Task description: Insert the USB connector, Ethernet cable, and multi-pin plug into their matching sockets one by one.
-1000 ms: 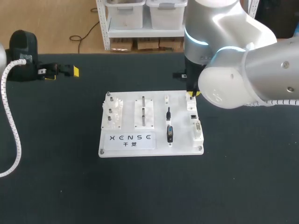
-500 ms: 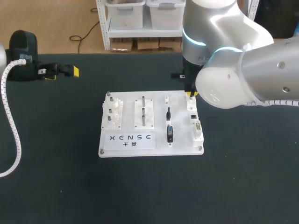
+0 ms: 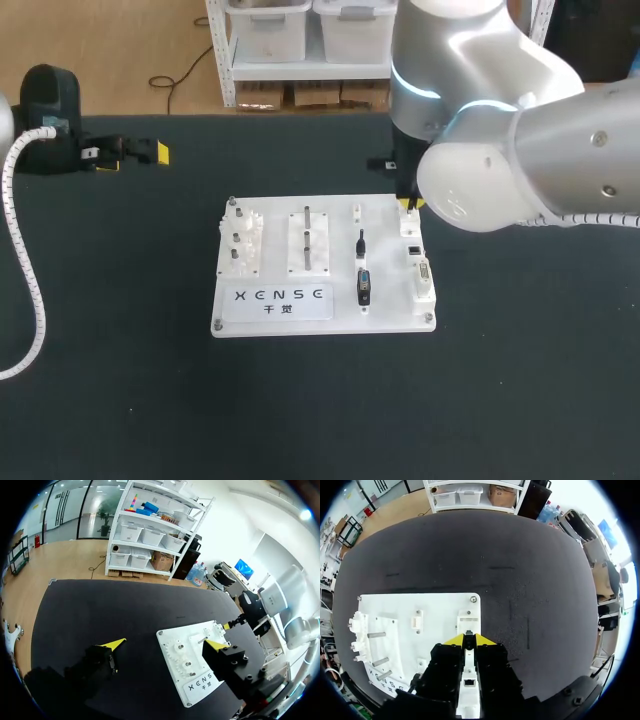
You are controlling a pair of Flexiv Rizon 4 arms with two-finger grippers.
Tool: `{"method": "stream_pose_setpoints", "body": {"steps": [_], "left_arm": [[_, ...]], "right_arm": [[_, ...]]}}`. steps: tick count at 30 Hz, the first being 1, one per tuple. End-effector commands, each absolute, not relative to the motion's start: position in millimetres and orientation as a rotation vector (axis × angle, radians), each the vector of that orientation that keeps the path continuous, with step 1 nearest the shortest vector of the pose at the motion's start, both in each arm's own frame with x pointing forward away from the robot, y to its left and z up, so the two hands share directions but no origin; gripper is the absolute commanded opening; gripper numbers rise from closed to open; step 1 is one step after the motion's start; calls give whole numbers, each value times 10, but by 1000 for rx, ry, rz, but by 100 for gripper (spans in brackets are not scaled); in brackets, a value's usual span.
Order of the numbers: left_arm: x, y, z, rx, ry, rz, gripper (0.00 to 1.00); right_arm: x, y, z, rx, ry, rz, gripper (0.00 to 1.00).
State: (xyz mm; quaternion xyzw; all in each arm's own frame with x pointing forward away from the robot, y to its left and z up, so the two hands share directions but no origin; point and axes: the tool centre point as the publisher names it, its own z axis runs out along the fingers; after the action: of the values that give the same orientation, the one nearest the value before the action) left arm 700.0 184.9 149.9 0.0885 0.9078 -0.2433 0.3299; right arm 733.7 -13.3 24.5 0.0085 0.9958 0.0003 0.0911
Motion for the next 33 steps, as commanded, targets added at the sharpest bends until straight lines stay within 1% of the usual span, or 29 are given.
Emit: {"method": "stream_pose_setpoints", "body": {"steps": [1, 27, 28, 29, 30, 31, 32, 33], "left_arm": [[7000, 1849, 1499, 231, 2374, -636, 100], [7000, 1849, 1499, 231, 2374, -636, 100], [7000, 1849, 1499, 231, 2374, -636, 100], [7000, 1849, 1499, 231, 2374, -636, 100], [7000, 1849, 1499, 231, 2374, -636, 100], [7000, 1849, 1499, 231, 2374, -636, 100], [7000, 1849, 1499, 231, 2374, -636, 100], [7000, 1849, 1499, 231, 2374, -636, 100]], "right_arm": [[7341, -149, 210, 33, 2968, 4, 0], [7426, -115, 11, 44, 3074, 49, 0], [7425, -109, 12, 35, 3075, 46, 2], [7420, -97, 26, 29, 3071, 33, 12], [7422, -89, 46, 24, 3068, 28, 34], [7419, -82, 70, 18, 3063, 24, 60], [7420, -75, 98, 15, 3053, 12, 100], [7422, -71, 131, 19, 3048, 8, 100]]}}
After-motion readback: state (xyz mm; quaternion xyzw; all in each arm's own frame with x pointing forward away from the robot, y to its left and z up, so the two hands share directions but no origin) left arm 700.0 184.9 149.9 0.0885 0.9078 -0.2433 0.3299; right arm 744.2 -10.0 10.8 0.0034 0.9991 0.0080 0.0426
